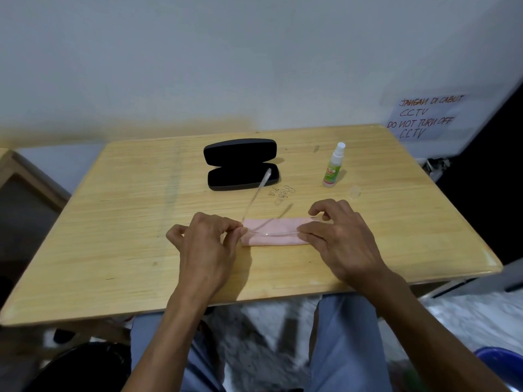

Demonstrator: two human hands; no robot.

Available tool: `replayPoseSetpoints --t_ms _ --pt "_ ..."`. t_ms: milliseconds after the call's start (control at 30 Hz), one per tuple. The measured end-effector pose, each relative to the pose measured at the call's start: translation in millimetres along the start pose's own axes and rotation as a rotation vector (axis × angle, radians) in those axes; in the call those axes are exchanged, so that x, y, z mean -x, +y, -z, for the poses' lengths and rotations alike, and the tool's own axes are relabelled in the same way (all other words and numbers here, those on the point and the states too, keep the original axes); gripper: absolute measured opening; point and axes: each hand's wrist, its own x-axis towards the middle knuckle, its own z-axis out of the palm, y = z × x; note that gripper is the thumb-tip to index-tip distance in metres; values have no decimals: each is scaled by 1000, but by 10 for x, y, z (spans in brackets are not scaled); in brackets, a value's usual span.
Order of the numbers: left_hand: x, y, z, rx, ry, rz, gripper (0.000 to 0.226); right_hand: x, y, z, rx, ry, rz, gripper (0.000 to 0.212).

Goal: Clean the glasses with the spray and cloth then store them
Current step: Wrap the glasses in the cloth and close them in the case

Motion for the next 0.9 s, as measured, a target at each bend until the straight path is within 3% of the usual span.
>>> replayPoseSetpoints --t_ms 133,267,500,667,767,900 --pt "-38 14 -63 -200 -104 -120 13 67 41 36 -355 69 -253 15" --pt "-50 44 -114 -277 -144 -229 12 155 102 161 -393 141 -348 13" --pt "-59 -86 -84 -139 -162 -214 33 120 205 283 -342 0 -306 32" --pt "-154 -218 -17 -130 -245 -188 34 -18 274 278 -173 -298 -237 55" --pt "-209 -251 -19 -136 -312 -195 33 -49 309 230 -112 -369 -208 52" --pt "-208 -278 -42 -137 -325 -217 27 -11 333 173 -170 -294 -177 37"
